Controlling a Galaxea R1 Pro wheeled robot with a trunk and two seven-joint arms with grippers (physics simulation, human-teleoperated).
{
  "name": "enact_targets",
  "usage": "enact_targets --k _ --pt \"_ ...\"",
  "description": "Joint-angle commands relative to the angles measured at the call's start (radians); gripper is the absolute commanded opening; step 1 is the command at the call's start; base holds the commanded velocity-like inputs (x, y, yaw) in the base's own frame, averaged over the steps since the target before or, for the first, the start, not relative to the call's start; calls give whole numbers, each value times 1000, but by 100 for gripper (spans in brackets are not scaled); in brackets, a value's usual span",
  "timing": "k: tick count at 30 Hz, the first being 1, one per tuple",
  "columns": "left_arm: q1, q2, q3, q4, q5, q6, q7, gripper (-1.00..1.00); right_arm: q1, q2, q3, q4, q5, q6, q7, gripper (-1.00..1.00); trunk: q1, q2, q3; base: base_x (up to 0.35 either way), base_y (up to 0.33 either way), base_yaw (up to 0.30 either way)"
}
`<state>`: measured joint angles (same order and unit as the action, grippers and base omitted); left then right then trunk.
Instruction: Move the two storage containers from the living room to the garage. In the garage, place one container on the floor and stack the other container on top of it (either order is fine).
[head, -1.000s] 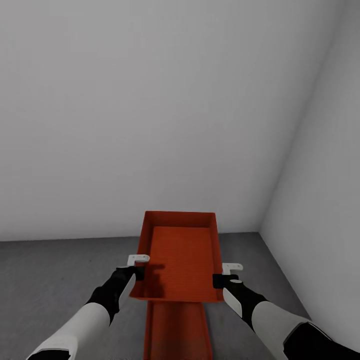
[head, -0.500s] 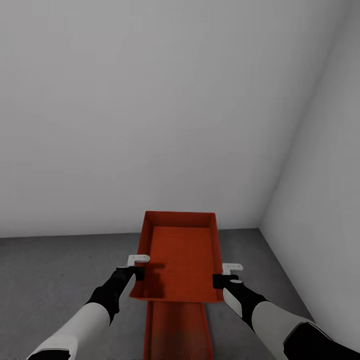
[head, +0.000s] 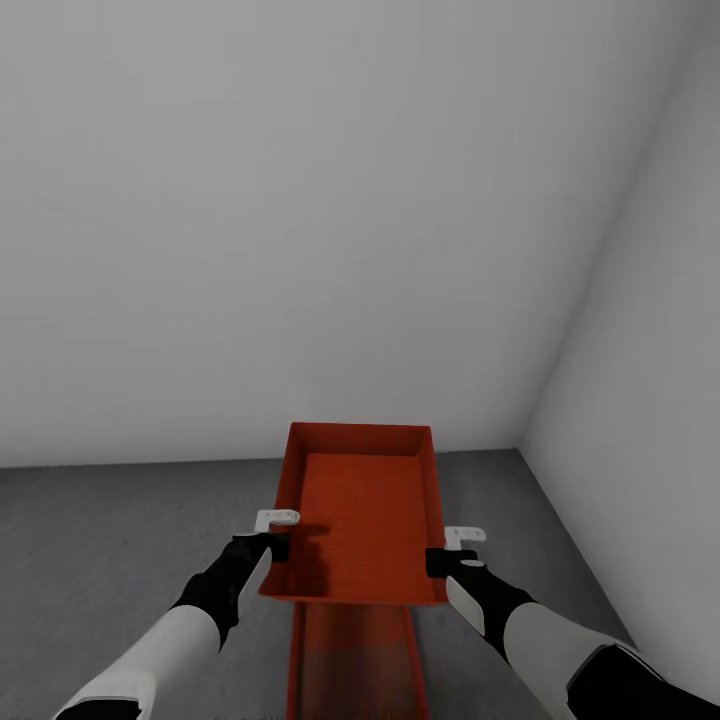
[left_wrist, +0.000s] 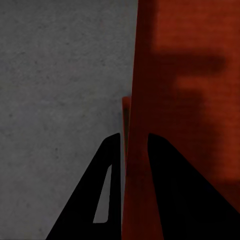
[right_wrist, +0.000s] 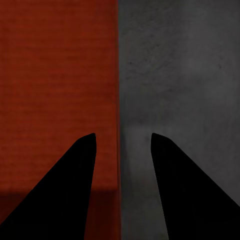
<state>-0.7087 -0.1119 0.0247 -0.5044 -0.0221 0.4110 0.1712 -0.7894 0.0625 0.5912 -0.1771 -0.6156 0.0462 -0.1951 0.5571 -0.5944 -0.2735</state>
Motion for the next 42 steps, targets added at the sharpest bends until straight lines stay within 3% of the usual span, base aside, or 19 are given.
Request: enact_targets --k 1,11,42 --pt "0 0 -11 1 16 5 5 -100 -1 -30 6 -2 13 3 -70 -100 4 -9 -6 0 0 0" --pt "0 0 -11 1 16 5 6 -100 -1 -32 6 -1 13 2 -69 -100 42 -79 -49 0 0 0" --pt "0 -1 -11 1 16 4 9 -100 -2 -33 6 1 13 3 -67 -100 42 -79 -99 0 0 0"
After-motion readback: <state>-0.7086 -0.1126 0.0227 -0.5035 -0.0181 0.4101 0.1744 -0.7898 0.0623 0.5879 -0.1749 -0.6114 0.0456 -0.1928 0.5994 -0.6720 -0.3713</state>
